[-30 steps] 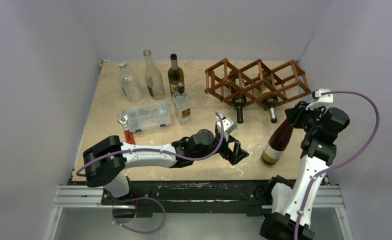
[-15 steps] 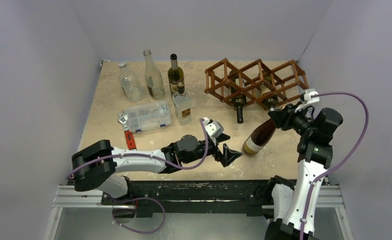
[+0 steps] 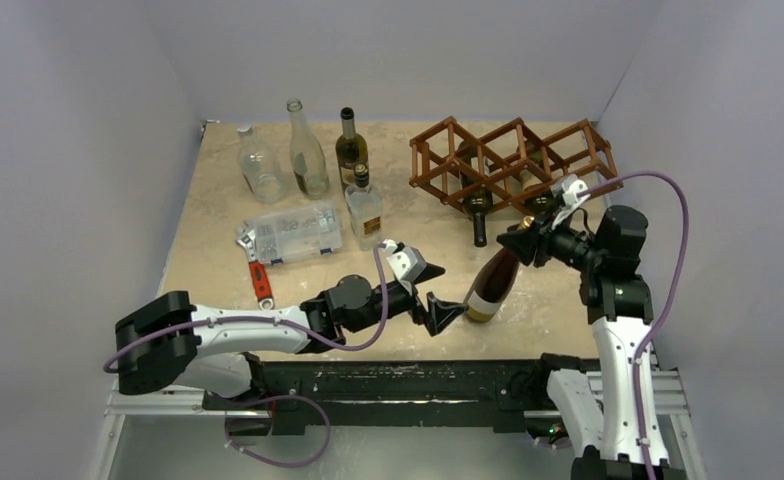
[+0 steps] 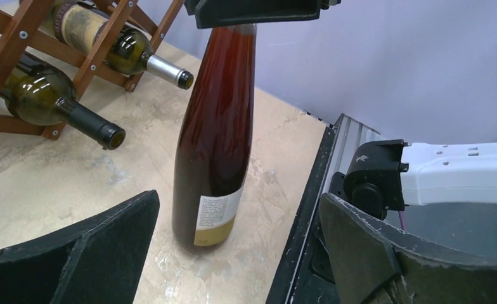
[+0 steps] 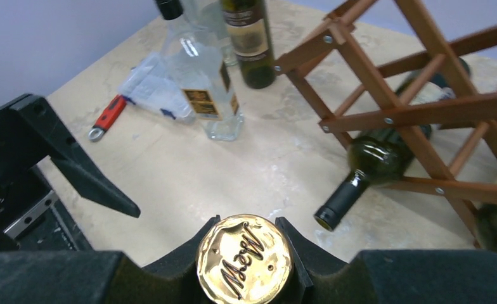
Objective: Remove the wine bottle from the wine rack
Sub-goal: Place the wine bottle at the center of the board.
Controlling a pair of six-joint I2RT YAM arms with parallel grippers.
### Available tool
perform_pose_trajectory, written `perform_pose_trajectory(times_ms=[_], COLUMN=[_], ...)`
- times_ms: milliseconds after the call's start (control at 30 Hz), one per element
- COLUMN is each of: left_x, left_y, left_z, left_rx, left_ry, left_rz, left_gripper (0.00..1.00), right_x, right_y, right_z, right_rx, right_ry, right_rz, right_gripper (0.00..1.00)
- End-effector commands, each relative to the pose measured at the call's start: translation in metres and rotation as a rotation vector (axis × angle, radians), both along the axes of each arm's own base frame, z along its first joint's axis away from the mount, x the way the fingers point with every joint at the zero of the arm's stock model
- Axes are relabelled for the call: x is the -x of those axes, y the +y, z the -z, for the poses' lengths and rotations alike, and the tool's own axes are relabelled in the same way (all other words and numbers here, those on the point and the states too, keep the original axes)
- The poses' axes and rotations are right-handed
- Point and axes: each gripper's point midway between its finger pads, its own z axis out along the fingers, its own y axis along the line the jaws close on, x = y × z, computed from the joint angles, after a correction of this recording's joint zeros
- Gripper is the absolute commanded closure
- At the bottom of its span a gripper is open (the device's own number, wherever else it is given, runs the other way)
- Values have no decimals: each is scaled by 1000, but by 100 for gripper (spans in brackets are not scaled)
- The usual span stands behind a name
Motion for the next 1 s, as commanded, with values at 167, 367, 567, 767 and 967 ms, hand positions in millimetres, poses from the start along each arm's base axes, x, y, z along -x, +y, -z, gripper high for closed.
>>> perform_pose_trajectory(times_ms=[167,367,567,767,967], left_x=[0,1,-3,-11,-9], left_y=[40,51,51,49,40], left_z=[-14,-25,-25,-23,-20], left_rx=[-12,10,-18,-38,-32], left_ry=[-11,-22,-72,-123,-145], left_rz=[-76,-90,-101,-128,-101], left_gripper=[0,0,0,0,0], right_x=[11,20,25,48,66], right_y=[47,75,107,131,129], right_z=[-67,-70,-69,-57,-46], right_rx=[-4,-1,61,136,148], right_ry=[-257,-277,-309,-361,-378], right_rz=[-263,-400,-534,-759,-844], right_gripper=[100,100,100,100,75])
